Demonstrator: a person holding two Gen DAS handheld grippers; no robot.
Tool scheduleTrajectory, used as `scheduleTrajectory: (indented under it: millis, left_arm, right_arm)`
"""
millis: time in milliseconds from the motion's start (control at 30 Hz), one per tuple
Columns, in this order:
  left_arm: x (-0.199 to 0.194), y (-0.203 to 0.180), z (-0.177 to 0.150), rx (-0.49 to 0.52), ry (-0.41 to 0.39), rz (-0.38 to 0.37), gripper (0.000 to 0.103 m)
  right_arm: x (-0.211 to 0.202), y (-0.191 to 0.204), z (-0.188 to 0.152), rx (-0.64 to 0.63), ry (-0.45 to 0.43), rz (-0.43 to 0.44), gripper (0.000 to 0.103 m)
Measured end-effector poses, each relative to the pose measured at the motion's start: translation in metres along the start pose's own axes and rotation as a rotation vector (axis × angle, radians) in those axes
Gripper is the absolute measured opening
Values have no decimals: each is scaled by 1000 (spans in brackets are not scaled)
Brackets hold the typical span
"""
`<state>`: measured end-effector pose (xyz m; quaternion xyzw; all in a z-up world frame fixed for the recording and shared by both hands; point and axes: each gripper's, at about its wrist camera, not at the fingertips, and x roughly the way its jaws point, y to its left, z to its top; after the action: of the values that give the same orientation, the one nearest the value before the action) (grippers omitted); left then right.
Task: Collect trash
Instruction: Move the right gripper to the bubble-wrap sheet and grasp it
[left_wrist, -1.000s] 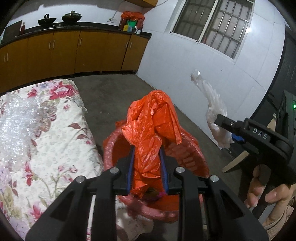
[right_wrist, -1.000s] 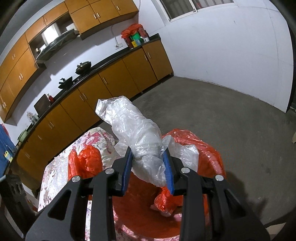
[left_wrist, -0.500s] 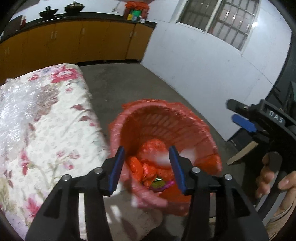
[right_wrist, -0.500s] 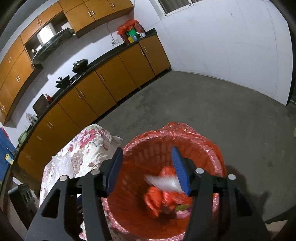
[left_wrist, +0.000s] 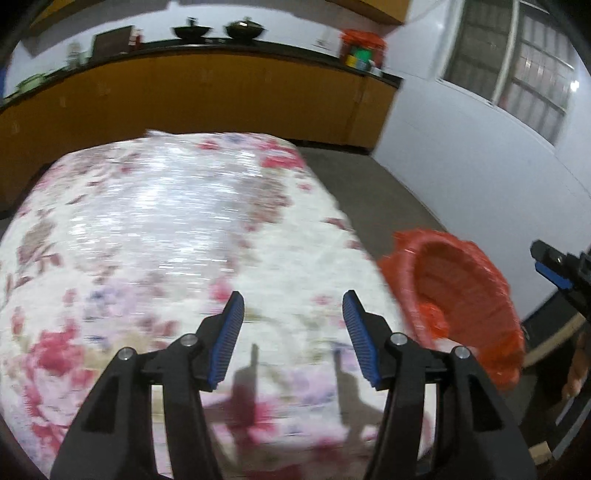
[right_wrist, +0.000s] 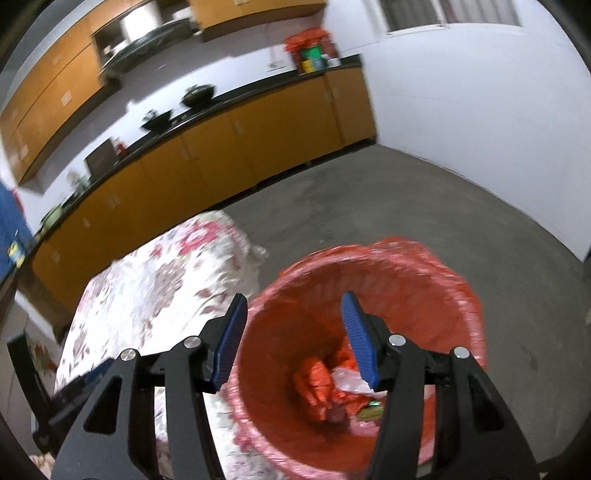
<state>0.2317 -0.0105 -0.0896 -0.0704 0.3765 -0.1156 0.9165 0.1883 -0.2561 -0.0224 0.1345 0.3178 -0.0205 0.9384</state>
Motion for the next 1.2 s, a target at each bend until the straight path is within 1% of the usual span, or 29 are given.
scheduleTrajectory:
  millis: [67,133,233,267,467,533,633,800,900,1067,1100,1167,1200]
  left_arm:
    - [-9,18,-1,-15,-24,43,56]
    - [-21,41,-2,-37,-56,102,56]
    - [-38,70,-4,-78,-92,165,59]
    - [-46,84,-4,-100,-108,191,59]
    - [-80,140,-7,-196,-178,290,60]
    - [-91,155,-10,-219,-194,300,61]
    - [-102,173,-14,-252,-218,318,62]
    - [-112,194,-21,-283,-232,324,63]
    - [-112,206,-25,-300,-230,325,64]
    - [-103,222,-29,-340,-212,308,64]
    - [-101,225,-30,-348,-209,303,64]
    - [-98,228,-31,-356,-203,299,64]
    - [-96,230,-33,-359,-200,296,64]
  right_arm:
    - [6,18,-2,-37,14,28,53]
    - [14,39,-5,-74,29,68,53]
    - [27,77,-9,-139,51,129,52]
    - [35,95,-10,-172,59,154,50]
    - [73,169,-17,-295,100,220,43]
    - [87,188,-18,-326,115,231,40]
    - [114,215,-19,-351,146,243,40]
    - [148,246,-27,-374,183,234,40]
    - [164,263,-38,-412,200,223,40]
    - [192,278,-64,-504,261,140,40]
    - [193,278,-67,-519,254,128,38]
    - [191,280,-69,-544,237,109,17]
    - [190,280,-69,-547,235,110,13]
